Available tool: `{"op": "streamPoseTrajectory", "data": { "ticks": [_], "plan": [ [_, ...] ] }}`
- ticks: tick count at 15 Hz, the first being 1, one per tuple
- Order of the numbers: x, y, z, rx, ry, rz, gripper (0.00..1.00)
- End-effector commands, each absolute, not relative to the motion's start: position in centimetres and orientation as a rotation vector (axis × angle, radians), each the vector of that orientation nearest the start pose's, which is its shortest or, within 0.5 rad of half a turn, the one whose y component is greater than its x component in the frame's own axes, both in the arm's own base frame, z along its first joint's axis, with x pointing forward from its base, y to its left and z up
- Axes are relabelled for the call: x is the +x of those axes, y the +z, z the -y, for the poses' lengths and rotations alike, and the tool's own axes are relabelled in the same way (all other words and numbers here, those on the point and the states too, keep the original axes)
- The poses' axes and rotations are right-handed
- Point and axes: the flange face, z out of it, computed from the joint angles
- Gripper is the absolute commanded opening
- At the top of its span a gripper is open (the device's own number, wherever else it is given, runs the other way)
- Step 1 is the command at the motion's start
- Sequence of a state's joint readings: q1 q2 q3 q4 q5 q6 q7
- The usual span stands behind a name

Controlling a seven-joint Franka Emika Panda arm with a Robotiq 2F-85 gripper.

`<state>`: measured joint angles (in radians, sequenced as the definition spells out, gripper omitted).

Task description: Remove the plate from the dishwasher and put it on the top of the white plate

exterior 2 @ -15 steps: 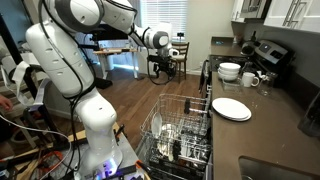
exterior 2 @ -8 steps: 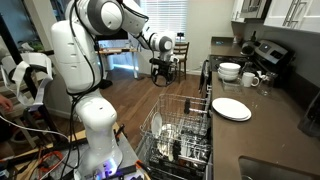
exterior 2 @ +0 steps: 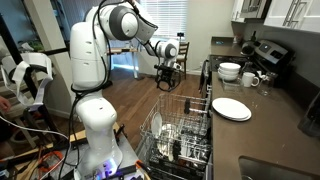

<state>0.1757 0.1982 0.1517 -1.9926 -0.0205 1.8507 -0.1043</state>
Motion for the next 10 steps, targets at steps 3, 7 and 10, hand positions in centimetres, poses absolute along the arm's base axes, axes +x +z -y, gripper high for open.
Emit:
{"op": "streamPoseTrajectory", "data": {
  "ticks": [3, 7, 10],
  "plan": [
    [54.2, 31.7, -17.5, -3.094, 0.61, 0.774, 1.0],
    [53.6, 31.6, -17.3, -3.081, 0.588, 0.747, 1.0],
    [53.9, 30.2, -17.2, -3.095, 0.636, 0.737, 1.0]
  ]
}}
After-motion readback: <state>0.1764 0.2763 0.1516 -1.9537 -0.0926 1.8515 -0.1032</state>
